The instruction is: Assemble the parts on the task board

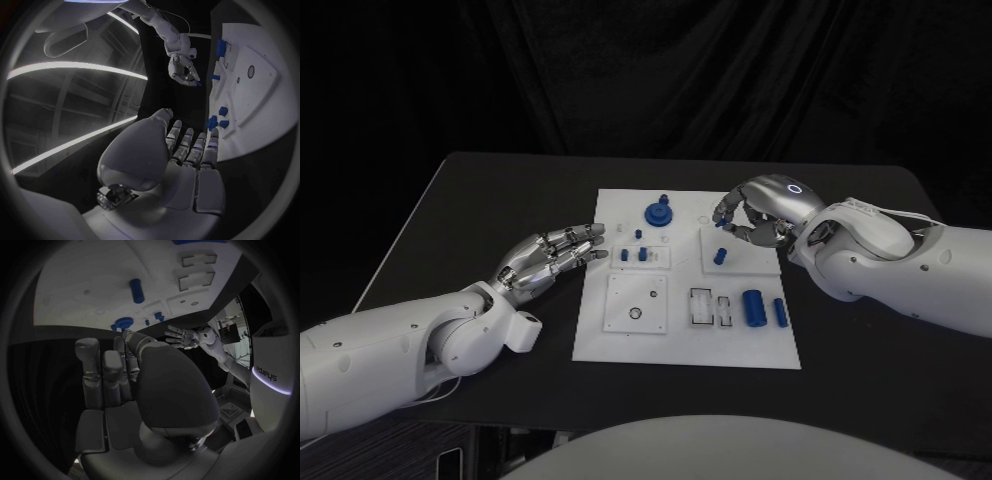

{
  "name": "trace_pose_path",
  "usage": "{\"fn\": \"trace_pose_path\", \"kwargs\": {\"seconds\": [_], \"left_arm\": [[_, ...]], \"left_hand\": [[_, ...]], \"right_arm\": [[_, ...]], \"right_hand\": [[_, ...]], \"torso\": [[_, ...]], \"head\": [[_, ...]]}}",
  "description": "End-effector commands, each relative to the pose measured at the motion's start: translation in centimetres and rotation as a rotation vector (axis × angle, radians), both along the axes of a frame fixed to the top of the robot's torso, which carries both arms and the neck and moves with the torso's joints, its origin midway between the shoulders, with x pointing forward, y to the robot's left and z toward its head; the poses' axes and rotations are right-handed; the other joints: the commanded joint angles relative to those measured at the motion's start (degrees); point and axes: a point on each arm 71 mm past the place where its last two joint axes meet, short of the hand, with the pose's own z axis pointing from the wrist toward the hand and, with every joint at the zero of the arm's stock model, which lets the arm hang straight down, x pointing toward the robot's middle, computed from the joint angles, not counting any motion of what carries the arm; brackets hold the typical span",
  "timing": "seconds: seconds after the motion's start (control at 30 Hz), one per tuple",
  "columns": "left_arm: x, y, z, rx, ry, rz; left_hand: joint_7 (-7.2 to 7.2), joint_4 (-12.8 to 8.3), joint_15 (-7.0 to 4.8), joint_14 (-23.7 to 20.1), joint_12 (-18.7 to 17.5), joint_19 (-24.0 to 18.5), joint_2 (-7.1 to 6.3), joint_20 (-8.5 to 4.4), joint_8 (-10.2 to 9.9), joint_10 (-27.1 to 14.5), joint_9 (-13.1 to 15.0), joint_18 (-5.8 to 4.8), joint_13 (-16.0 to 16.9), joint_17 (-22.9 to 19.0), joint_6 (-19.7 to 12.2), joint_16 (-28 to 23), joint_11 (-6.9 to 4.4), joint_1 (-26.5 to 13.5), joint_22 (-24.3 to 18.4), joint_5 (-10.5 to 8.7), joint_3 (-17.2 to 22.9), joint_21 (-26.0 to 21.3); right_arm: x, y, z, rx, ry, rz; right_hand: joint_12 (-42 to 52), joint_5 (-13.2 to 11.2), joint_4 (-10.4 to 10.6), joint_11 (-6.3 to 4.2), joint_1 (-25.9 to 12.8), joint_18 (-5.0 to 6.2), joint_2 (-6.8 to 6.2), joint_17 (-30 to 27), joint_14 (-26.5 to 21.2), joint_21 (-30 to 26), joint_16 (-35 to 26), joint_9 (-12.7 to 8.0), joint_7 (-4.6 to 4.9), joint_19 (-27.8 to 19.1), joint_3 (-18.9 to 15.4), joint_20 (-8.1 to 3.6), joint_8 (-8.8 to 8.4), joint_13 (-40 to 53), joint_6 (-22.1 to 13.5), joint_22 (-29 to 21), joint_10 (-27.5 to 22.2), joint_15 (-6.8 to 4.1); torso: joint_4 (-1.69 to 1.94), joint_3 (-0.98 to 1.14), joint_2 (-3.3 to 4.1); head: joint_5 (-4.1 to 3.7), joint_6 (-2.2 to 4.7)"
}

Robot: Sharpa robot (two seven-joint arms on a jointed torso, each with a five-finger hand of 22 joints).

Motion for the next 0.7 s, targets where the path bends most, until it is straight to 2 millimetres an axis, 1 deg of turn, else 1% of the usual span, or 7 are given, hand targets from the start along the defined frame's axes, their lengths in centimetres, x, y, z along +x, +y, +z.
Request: {"fn": "trace_pose_path", "kwargs": {"seconds": [0.03,0.1,0.13,0.33,0.5,0.57,0.7], "left_arm": [[0.0,0.0,0.7,-0.076,-0.072,0.011],[-0.1,0.0,0.7,-0.075,-0.072,0.011],[-0.1,0.0,0.7,-0.075,-0.072,0.012],[-0.1,0.1,0.7,-0.074,-0.071,0.013],[-0.1,0.1,0.6,-0.072,-0.07,0.015],[-0.1,0.1,0.6,-0.072,-0.069,0.014],[-0.1,0.0,0.6,-0.073,-0.066,0.01]], "left_hand": [[0.25,-0.3,0.08,-0.2,-0.2,-0.1,0.64,-0.05,0.1,-0.4,-0.1,-0.87,-0.1,0.0,-0.1,-0.1,0.08,-0.1,-0.1,-0.11,0.0,0.0],[0.26,-0.3,0.08,-0.3,-0.2,-0.1,0.68,-0.06,0.1,-0.4,-0.1,-0.89,-0.1,0.0,-0.2,-0.1,0.11,-0.1,-0.1,-0.13,0.0,0.0],[0.26,-0.3,0.08,-0.3,-0.2,-0.1,0.68,-0.06,0.1,-0.4,-0.1,-0.89,-0.1,0.0,-0.2,-0.1,0.11,-0.1,-0.1,-0.13,0.0,0.0],[0.32,-0.3,0.05,-0.4,-0.2,-0.2,0.72,-0.07,0.1,-0.5,-0.1,-0.9,0.0,0.0,-0.1,-0.2,0.17,-0.2,-0.3,-0.16,0.0,-0.1],[0.48,-0.2,-0.07,-0.6,-0.1,-0.3,0.77,-0.12,0.1,-0.5,-0.1,-0.9,0.0,-0.1,0.0,-0.3,0.31,-0.4,-0.6,-0.31,0.0,-0.1],[0.67,-0.2,-0.1,-0.7,-0.1,-0.4,0.78,-0.12,0.1,-0.6,-0.1,-0.89,0.0,-0.1,0.1,-0.3,0.27,-0.5,-0.7,-0.36,0.0,-0.1],[1.44,-0.3,-0.15,-0.9,-0.1,-0.5,0.87,-0.12,0.2,-0.8,-0.1,-0.85,0.0,-0.1,0.3,-0.4,0.02,-0.7,-1.0,-0.4,0.1,-0.1]], "right_arm": [[-0.9,1.5,-0.4,-0.035,0.067,0.033],[-1.5,2.4,-0.4,-0.033,0.083,0.062],[-1.8,2.9,-0.5,-0.033,0.091,0.077],[-2.6,5.3,-1.1,-0.067,0.115,0.142],[-3.1,7.6,-2.1,-0.13,0.123,0.199],[-3.3,8.5,-2.4,-0.146,0.119,0.222],[-3.7,9.9,-3.0,-0.171,0.11,0.259]], "right_hand": [[-0.3,-0.5,0.6,0.23,-0.7,-0.41,-0.05,0.3,0.3,-0.1,0.2,0.2,0.1,-0.1,0.0,0.15,-0.3,-0.1,0.0,4.9,0.2,0.11],[-0.6,-0.5,1.0,0.21,-1.4,-0.43,-0.11,0.5,0.4,0.0,0.4,0.5,-0.04,0.1,-0.4,0.22,-0.25,-0.1,0.1,4.9,0.3,0.14],[-0.6,-0.5,1.1,0.21,-1.5,-0.43,-0.12,0.5,0.4,0.0,0.4,0.5,-0.06,0.1,-0.5,0.22,-0.24,-0.1,0.1,4.9,0.3,0.14],[-1.3,-0.3,1.3,0.29,-1.8,-0.43,-0.21,0.6,0.6,0.0,0.6,0.6,-0.03,0.2,-0.8,0.27,-0.63,-0.4,-0.4,4.9,0.2,0.18],[-2.1,-0.2,1.5,0.49,-2.1,-0.36,-0.24,0.4,0.4,-0.7,0.4,0.6,0.07,0.0,-1.0,0.37,-0.99,-0.7,-0.7,4.7,0.0,0.33],[-2.3,-0.1,1.5,0.51,-2.1,-0.35,-0.24,0.4,0.4,-0.7,0.4,0.7,0.08,0.0,-1.0,0.4,-1.03,-0.7,-0.8,4.7,0.0,0.36],[-2.6,0.5,1.4,0.52,-2.0,-0.33,-0.31,0.4,0.3,-0.9,0.4,0.8,0.1,0.0,-1.1,0.44,-1.13,-0.9,-0.8,4.7,0.1,0.38]], "torso": [[0.13,-0.07,0.01],[0.08,0.0,0.01],[0.12,-0.02,0.0],[-0.03,0.15,0.07],[-0.05,0.17,0.04],[-0.03,0.17,0.03],[-0.05,0.17,0.03]], "head": [[0.47,0.01],[0.65,0.01],[0.68,0.01],[1.21,0.01],[1.67,0.01],[1.68,0.01],[1.82,0.01]]}}
